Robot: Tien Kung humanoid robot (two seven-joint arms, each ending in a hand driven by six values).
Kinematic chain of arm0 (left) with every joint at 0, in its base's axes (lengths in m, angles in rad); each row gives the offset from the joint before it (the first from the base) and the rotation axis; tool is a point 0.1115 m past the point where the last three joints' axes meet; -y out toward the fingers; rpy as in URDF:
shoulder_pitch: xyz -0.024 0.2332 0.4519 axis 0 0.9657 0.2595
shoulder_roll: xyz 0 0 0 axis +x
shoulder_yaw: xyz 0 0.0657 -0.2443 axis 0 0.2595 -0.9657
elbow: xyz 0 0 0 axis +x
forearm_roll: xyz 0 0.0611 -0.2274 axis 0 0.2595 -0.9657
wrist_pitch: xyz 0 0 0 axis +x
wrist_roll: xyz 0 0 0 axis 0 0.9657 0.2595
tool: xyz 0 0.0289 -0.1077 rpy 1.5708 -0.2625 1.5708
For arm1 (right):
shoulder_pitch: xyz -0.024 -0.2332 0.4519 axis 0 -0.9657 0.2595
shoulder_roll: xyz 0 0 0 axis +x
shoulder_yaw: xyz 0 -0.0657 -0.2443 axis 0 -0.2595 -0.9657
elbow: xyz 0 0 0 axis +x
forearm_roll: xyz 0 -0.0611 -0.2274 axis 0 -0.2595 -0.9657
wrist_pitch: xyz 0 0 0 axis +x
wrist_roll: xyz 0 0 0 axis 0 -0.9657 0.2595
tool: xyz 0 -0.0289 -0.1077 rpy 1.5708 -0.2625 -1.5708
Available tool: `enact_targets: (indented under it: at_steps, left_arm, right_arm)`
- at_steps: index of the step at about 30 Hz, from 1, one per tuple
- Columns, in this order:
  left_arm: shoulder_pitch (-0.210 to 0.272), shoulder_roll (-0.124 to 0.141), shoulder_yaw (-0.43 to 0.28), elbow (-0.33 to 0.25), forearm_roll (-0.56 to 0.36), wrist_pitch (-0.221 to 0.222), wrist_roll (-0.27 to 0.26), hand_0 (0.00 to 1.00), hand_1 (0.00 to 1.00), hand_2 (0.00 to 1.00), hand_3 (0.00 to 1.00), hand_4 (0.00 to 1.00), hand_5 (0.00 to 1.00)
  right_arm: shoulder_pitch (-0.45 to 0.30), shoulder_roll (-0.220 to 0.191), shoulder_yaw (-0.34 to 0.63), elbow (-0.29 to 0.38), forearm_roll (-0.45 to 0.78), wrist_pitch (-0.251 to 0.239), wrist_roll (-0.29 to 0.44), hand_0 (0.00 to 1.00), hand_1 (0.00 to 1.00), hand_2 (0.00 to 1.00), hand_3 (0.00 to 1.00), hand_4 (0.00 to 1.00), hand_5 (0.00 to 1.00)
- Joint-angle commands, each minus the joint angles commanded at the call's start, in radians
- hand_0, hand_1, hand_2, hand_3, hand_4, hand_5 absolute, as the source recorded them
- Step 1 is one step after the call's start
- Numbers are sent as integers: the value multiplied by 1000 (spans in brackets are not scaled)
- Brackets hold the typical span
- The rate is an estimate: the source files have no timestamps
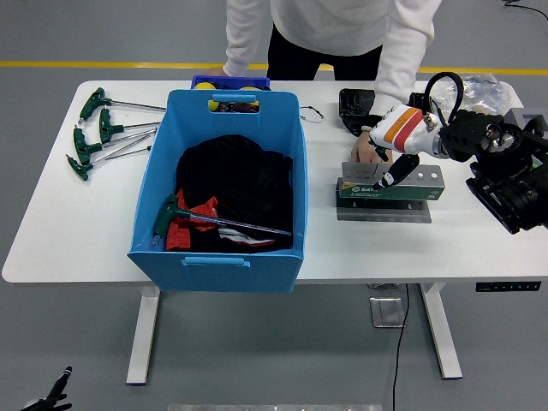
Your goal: Lift tool from toolbox,place it in box,lift tool from toolbox,place it in box
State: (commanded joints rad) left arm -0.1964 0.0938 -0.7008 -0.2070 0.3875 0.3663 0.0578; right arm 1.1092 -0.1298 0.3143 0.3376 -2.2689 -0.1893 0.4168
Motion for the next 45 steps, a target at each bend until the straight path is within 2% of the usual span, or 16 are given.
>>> enact_targets:
  at_steps: [1,2,7,8,13,14,19,20,21,25,26,31,32,37,38,45]
  left_arm:
    - [1,0,-1,0,2,0,1,641,610,670,701,891,792]
    - [1,0,-1,0,3,0,1,640,609,670,701,892,792]
    - [1,1,-2,-1,5,1,2,640,609,670,701,892,792]
    - [1,1,-2,-1,6,1,2,639,610,670,701,892,793]
    - [0,0,-4,0,8,2,1,639,610,670,701,892,793]
    - [1,0,-5,-1,9,2,1,639,608,670,701,892,792]
    - [3,0,-7,-1,13,3,2,639,608,670,701,892,792]
    - [3,0,-8,-1,13,2,2,639,608,669,701,893,791]
    - [4,0,-8,-1,13,2,2,639,608,669,701,893,791]
    - [5,1,-4,-1,8,1,1,639,608,669,701,893,791]
    - [6,1,-3,-1,6,1,0,638,608,669,700,893,791]
    - [9,1,-2,0,2,1,-1,638,608,669,700,893,791]
    - [9,1,-2,0,2,1,-1,636,607,667,698,893,791]
    - [12,2,0,1,-4,3,-3,636,607,667,698,893,791]
    - [12,2,1,1,-5,3,-3,635,606,666,697,892,791]
    - [25,1,0,3,-14,5,-7,635,605,666,696,892,791]
  right_arm:
    - [0,0,0,1,0,0,0,622,524,574,414,998,790]
    - [-1,0,0,2,0,0,0,503,375,473,399,998,792]
    - [-1,-4,6,5,0,7,2,503,375,473,399,998,792]
    - [-1,-6,8,5,0,9,2,434,307,390,370,998,798]
    - [-2,-11,13,7,0,16,2,434,307,390,370,998,798]
    - [-3,-12,14,6,0,19,1,378,250,320,322,998,798]
    - [-5,-14,16,8,0,23,0,378,250,320,322,998,798]
    - [-5,-14,16,8,0,22,0,291,189,245,244,998,799]
    - [-5,-14,16,9,0,21,1,291,189,245,244,998,799]
    - [-4,-18,17,9,0,6,9,291,189,245,244,998,799]
    - [-2,-19,16,9,0,2,12,168,118,164,141,987,773]
    - [4,-21,12,11,0,-16,23,168,118,164,141,987,773]
    - [6,-22,10,12,0,-18,25,103,76,118,97,954,757]
    - [12,-22,7,15,0,-30,39,103,76,118,97,954,757]
    - [13,-23,6,15,0,-32,41,54,24,74,62,914,730]
    - [33,-23,-28,26,0,-57,45,34,2,57,37,890,709]
